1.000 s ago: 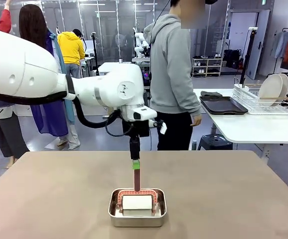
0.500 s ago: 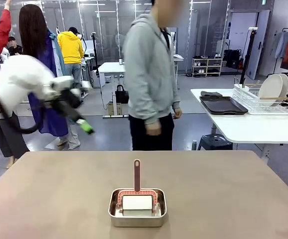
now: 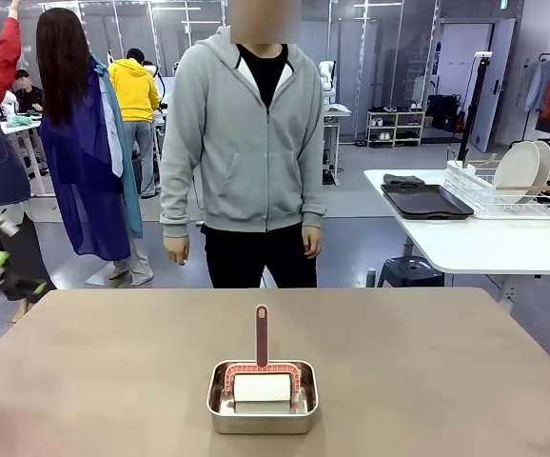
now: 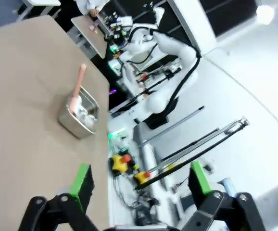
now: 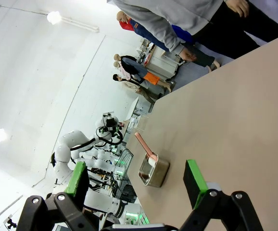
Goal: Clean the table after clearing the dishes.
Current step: Place the Lint Roller back on top of the Airtight Container.
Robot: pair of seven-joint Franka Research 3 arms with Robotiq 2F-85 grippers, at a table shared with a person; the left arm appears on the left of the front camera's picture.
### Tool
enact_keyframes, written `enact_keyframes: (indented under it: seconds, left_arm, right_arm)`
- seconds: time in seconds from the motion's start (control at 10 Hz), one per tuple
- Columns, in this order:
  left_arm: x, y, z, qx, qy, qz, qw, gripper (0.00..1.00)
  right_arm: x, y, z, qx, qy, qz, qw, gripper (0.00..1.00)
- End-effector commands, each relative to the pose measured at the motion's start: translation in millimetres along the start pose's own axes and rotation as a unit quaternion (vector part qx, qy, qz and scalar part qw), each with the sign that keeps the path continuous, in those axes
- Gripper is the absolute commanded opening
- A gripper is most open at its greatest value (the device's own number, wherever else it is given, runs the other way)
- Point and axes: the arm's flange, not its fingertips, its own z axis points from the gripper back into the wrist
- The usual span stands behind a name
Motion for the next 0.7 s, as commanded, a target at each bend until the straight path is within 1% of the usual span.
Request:
enact_keyframes:
  seconds: [0.0,0.1,0.2,0.3,0.4,0.5,0.6]
  left_arm:
    - [-20.9,11.6,35.8,-0.003,-0.064,0.039,0.997,1.00]
    - [-48.6,10.6,60.2,0.047,-0.078,0.098,0.991,1.00]
    - [-60.4,14.6,74.7,0.039,-0.101,0.105,0.989,1.00]
    - [-67.3,16.3,77.1,0.031,-0.094,0.105,0.990,1.00]
    - [-69.4,21.2,80.0,0.038,-0.109,0.099,0.988,1.00]
    - [-79.9,18.4,79.0,0.036,-0.095,0.099,0.990,1.00]
    - [-79.9,18.4,79.0,0.036,-0.095,0.099,0.990,1.00]
  right_arm:
    - [-0.6,3.5,-1.3,0.001,0.000,-0.002,1.000,1.00]
    - [-0.6,3.5,-1.3,0.001,0.000,-0.002,1.000,1.00]
    - [-0.6,3.5,-1.3,0.001,0.000,-0.002,1.000,1.00]
    - [-0.6,3.5,-1.3,0.001,0.000,-0.002,1.000,1.00]
    - [-0.6,3.5,-1.3,0.001,0.000,-0.002,1.000,1.00]
    - [-0.6,3.5,-1.3,0.001,0.000,-0.002,1.000,1.00]
    - [-0.6,3.5,-1.3,0.001,0.000,-0.002,1.000,1.00]
